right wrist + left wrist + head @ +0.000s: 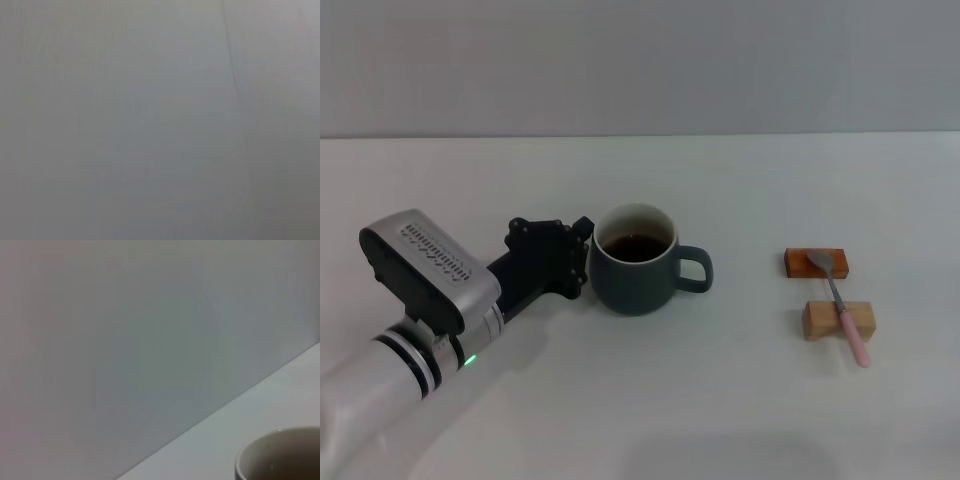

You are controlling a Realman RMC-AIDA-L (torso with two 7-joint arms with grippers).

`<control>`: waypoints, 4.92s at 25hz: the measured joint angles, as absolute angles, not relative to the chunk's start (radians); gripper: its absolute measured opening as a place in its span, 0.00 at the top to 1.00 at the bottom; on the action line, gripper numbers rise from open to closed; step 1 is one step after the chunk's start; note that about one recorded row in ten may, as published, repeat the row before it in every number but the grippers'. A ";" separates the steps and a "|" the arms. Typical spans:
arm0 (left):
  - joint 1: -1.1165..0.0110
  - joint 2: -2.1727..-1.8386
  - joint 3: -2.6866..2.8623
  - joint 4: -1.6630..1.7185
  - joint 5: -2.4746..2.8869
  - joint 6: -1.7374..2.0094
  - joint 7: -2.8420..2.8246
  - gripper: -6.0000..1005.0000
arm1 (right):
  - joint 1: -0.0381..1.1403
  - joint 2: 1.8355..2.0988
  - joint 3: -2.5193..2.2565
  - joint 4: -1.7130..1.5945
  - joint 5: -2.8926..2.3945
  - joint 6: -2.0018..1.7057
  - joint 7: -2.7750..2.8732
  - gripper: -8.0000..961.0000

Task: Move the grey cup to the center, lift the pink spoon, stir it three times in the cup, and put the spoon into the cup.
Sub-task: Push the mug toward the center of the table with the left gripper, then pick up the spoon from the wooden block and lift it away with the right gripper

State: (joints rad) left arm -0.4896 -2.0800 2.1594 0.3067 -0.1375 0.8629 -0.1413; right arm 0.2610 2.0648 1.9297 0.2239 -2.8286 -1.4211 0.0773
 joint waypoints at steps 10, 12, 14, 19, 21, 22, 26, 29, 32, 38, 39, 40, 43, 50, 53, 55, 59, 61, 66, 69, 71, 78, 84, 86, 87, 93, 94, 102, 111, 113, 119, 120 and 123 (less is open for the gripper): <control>-0.452 -2.080 2.189 0.339 -0.148 0.867 -0.168 1.00 | 0.261 2.065 1.925 0.224 -2.829 -1.418 0.076 0.56; -0.450 -2.080 2.176 0.339 -0.153 0.867 -0.168 1.00 | 0.261 2.065 1.924 0.224 -2.829 -1.418 0.075 0.56; -0.446 -2.080 2.142 0.339 -0.174 0.869 -0.166 1.00 | 0.261 2.070 1.921 0.223 -2.843 -1.418 0.054 0.56; -0.426 -2.075 1.983 0.324 -0.272 0.910 -0.155 1.00 | 0.258 2.083 1.894 0.215 -2.880 -1.423 0.009 0.56; -0.418 -2.074 1.941 0.322 -0.288 0.928 -0.155 1.00 | 0.251 2.086 1.864 0.213 -2.882 -1.424 0.008 0.56; -0.411 -2.073 1.903 0.317 -0.303 0.951 -0.156 1.00 | 0.247 2.087 1.848 0.211 -2.882 -1.425 0.010 0.56; -0.388 -2.072 1.771 0.291 -0.356 1.047 -0.165 1.00 | 0.230 2.090 1.794 0.207 -2.879 -1.431 0.024 0.56; -0.371 -2.070 1.686 0.273 -0.395 1.107 -0.175 1.00 | 0.193 2.091 1.691 0.205 -2.874 -1.468 0.059 0.56; -0.365 -2.066 1.652 0.270 -0.398 1.115 -0.177 1.00 | 0.157 2.091 1.607 0.219 -2.871 -1.479 0.142 0.56; -0.375 -2.060 1.642 0.248 -0.399 1.111 -0.171 1.00 | 0.108 2.091 1.457 0.263 -2.865 -1.467 0.203 0.56; -0.379 -2.058 1.641 0.246 -0.399 1.108 -0.170 1.00 | 0.073 2.091 1.372 0.326 -2.826 -1.452 0.203 0.56; -0.379 -2.058 1.641 0.246 -0.399 1.108 -0.170 1.00 | 0.073 2.091 1.372 0.326 -2.826 -1.452 0.203 0.56; -0.381 -2.052 1.633 0.246 -0.398 1.107 -0.169 1.00 | -0.032 2.085 1.172 0.544 -2.668 -1.356 0.077 0.55; -0.381 -2.043 1.616 0.246 -0.389 1.103 -0.169 1.00 | -0.125 2.081 0.992 0.754 -2.525 -1.273 -0.117 0.55; -0.381 -2.035 1.615 0.248 -0.388 1.101 -0.169 1.00 | -0.146 2.079 0.934 0.803 -2.495 -1.219 -0.124 0.55; -0.382 -2.034 1.615 0.249 -0.388 1.101 -0.169 1.00 | -0.160 2.079 0.890 0.849 -2.488 -1.143 -0.128 0.55; -0.384 -2.023 1.614 0.249 -0.390 1.100 -0.169 1.00 | -0.173 2.079 0.838 0.894 -2.485 -1.079 -0.131 0.55; -0.386 -2.018 1.614 0.248 -0.389 1.097 -0.169 1.00 | -0.182 2.079 0.811 0.926 -2.485 -1.051 -0.150 0.55; -0.387 -2.010 1.609 0.248 -0.388 1.097 -0.169 1.00 | -0.211 2.080 0.740 0.989 -2.411 -1.014 -0.286 0.54; -0.387 -2.008 1.574 0.247 -0.388 1.093 -0.165 1.00 | -0.222 2.078 0.638 1.045 -2.213 -1.017 -0.510 0.54; -0.387 -2.008 1.569 0.247 -0.387 1.091 -0.161 1.00 | -0.221 2.078 0.620 1.055 -2.174 -1.020 -0.551 0.54; -0.387 -2.007 1.564 0.247 -0.387 1.090 -0.157 1.00 | -0.219 2.074 0.567 1.080 -2.070 -1.034 -0.637 0.54; -0.384 -2.008 1.564 0.248 -0.386 1.091 -0.157 1.00 | -0.192 2.032 0.567 1.105 -2.065 -0.988 -0.609 0.54; -0.383 -2.008 1.563 0.249 -0.386 1.092 -0.157 1.00 | -0.188 2.018 0.569 1.121 -2.063 -0.969 -0.592 0.53; -0.383 -2.008 1.563 0.249 -0.386 1.092 -0.157 1.00 | -0.176 1.992 0.568 1.148 -2.059 -0.940 -0.553 0.53; -0.379 -2.010 1.563 0.252 -0.387 1.097 -0.159 1.00 | -0.158 1.974 0.556 1.146 -2.058 -0.926 -0.481 0.42; -0.378 -2.011 1.564 0.252 -0.387 1.097 -0.160 1.00 | -0.158 1.986 0.558 1.123 -2.058 -0.928 -0.480 0.38; -0.377 -2.016 1.566 0.253 -0.386 1.098 -0.160 1.00 | -0.156 2.028 0.564 1.041 -2.058 -0.932 -0.474 0.28; -0.376 -2.017 1.565 0.254 -0.385 1.098 -0.165 1.00 | -0.144 2.044 0.555 1.000 -2.052 -0.925 -0.452 0.28; -0.376 -2.017 1.565 0.255 -0.385 1.098 -0.165 1.00 | -0.143 2.051 0.554 0.986 -2.051 -0.925 -0.446 0.28; -0.376 -2.017 1.568 0.257 -0.385 1.100 -0.164 1.00 | -0.125 2.065 0.540 0.954 -2.051 -0.924 -0.440 0.28; -0.376 -2.017 1.568 0.257 -0.385 1.100 -0.164 1.00 | -0.125 2.065 0.540 0.954 -2.051 -0.924 -0.440 0.28; -0.376 -2.016 1.569 0.258 -0.385 1.101 -0.164 1.00 | -0.118 2.066 0.533 0.943 -2.051 -0.923 -0.416 0.28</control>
State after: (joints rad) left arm -0.3757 -2.0164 1.5692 0.2578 -0.3849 1.1011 -0.1641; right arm -0.1181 2.0663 0.5330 0.9427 -2.0509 -0.9235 -0.4164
